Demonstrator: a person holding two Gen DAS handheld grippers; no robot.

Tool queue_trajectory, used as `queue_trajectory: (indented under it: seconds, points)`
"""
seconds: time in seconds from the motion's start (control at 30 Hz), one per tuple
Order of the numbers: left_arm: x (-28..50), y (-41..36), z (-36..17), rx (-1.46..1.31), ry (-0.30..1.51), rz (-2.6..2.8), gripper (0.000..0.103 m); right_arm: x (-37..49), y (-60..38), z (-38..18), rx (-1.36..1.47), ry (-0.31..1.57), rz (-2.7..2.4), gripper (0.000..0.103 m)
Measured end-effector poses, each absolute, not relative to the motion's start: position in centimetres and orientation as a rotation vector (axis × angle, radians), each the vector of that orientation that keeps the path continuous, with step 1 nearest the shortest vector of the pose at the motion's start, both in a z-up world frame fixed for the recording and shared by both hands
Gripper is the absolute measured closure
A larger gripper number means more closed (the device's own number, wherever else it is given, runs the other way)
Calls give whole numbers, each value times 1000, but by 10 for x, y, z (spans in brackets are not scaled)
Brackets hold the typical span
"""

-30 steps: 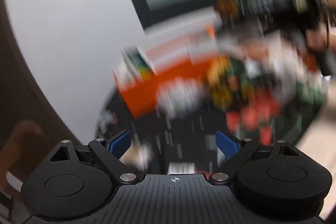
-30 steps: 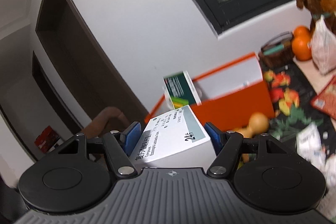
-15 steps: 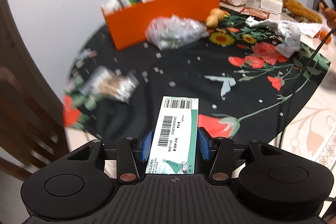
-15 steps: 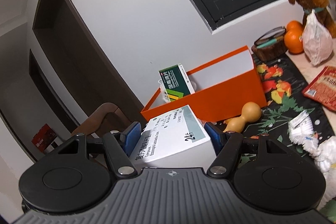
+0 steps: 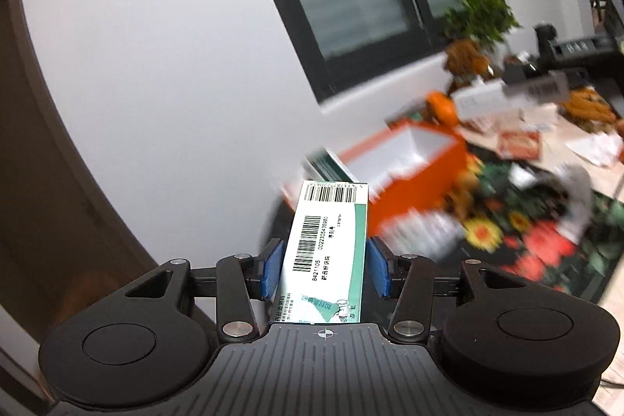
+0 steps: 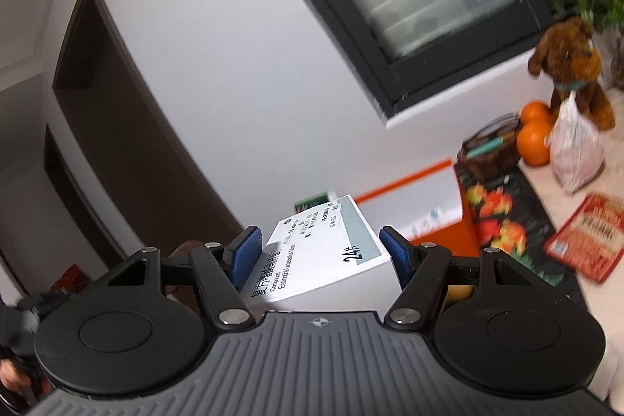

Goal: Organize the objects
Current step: 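Lower the white box with the right gripper while the left lowers the blue-handwritten box into the orange box, then open both grippers over the orange box to drop the boxes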

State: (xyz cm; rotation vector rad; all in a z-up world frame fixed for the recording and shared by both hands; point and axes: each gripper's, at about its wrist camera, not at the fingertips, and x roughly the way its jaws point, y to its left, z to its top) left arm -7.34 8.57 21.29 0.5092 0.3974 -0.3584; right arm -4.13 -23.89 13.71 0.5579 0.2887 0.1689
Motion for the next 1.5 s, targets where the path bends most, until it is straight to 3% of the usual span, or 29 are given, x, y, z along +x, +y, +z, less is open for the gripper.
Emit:
queue_trajectory:
  seconds: [0.17,0.37,0.6,0.83,1.03,1.5]
  points:
    - [-35,79,259,502,289,-362,0,-20,-246,161,539,273,119,31]
    - [22,50,260,434,275,-439,3,28,-256,169,531,290,69,31]
    - [101,-3,194,373,397,-531,3,98,-265,135,588,315,94,31]
    - [59,23,102,488,411,-641,0,104,-259,76,657,379,243,31]
    - [50,48,28,648,559,-816,0,97,-260,50,696,417,265,31]
    - [92,46,-7,498,736,-1049,0,100,-258,33,698,457,221,31]
